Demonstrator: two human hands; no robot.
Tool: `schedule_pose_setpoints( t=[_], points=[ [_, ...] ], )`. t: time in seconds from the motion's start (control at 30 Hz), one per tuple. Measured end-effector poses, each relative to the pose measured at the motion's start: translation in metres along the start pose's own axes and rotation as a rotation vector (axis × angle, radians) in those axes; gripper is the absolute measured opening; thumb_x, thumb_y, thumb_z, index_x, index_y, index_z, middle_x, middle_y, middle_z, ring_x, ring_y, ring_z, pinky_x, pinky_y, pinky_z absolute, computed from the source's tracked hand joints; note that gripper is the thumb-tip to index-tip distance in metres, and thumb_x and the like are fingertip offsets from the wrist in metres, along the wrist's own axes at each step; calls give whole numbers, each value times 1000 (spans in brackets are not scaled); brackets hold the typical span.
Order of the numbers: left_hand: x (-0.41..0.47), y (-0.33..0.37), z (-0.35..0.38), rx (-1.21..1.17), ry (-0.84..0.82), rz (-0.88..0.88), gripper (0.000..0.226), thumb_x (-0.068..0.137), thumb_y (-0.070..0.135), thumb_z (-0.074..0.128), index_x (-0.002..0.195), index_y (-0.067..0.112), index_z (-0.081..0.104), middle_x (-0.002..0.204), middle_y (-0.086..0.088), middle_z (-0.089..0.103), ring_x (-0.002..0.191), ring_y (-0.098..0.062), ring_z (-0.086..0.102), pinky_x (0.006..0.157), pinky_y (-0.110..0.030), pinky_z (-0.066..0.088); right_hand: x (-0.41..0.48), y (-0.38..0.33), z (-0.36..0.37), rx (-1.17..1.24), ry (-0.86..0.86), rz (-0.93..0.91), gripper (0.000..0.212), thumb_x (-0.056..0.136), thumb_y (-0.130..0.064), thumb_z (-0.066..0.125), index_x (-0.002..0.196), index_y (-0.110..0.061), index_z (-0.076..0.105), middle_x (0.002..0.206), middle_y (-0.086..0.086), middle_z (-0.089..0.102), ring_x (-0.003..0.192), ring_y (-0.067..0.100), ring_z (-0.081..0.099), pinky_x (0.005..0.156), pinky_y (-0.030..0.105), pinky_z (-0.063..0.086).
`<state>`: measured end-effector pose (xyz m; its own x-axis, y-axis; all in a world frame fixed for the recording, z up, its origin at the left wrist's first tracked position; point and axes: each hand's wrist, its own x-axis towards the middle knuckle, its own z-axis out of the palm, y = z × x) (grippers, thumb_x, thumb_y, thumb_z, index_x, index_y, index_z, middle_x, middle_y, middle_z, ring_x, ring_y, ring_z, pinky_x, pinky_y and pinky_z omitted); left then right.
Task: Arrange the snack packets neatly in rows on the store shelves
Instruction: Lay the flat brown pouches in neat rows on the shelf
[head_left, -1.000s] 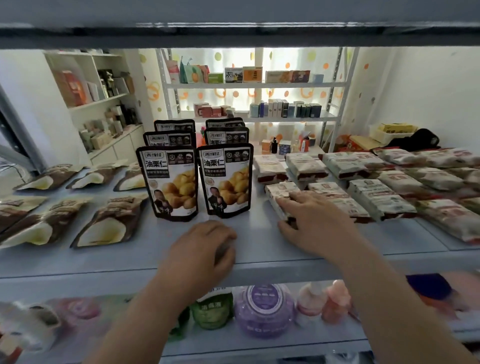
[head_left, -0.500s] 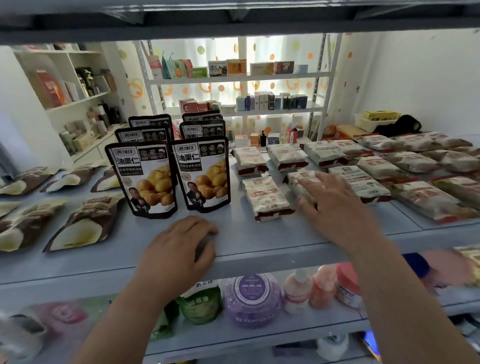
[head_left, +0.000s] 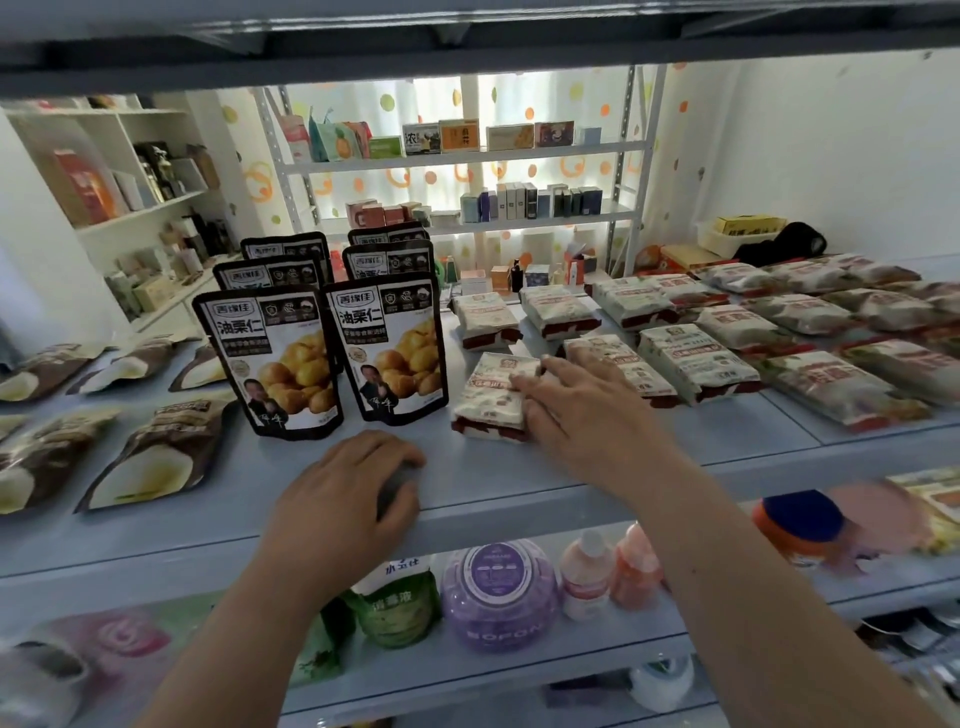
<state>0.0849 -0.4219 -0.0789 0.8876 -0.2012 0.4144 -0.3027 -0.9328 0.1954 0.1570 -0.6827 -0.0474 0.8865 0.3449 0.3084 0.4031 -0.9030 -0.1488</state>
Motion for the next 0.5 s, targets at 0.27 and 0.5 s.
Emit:
schedule_pose_setpoints(
  t=[0.27,0.5],
  points=[
    [-1,2,0,-12,13,1,34,89,44,38,114,35,59,116,19,54,103,-4,52,81,-24,45,-1,-3,-4,4,-3,24,64,88,-67,17,139,-40,44,152,0,42,143,30,26,117,52,12],
    [-2,2,0,-14,17,3,32,89,43,40,112,35,60,115,19,55,101,-4,52,78,-24,44,8,-16,-5,-98,-52,-180,53,93,-59,36,141,-37,44,144,-7,49,138,18,38,116,46,23]
  ],
)
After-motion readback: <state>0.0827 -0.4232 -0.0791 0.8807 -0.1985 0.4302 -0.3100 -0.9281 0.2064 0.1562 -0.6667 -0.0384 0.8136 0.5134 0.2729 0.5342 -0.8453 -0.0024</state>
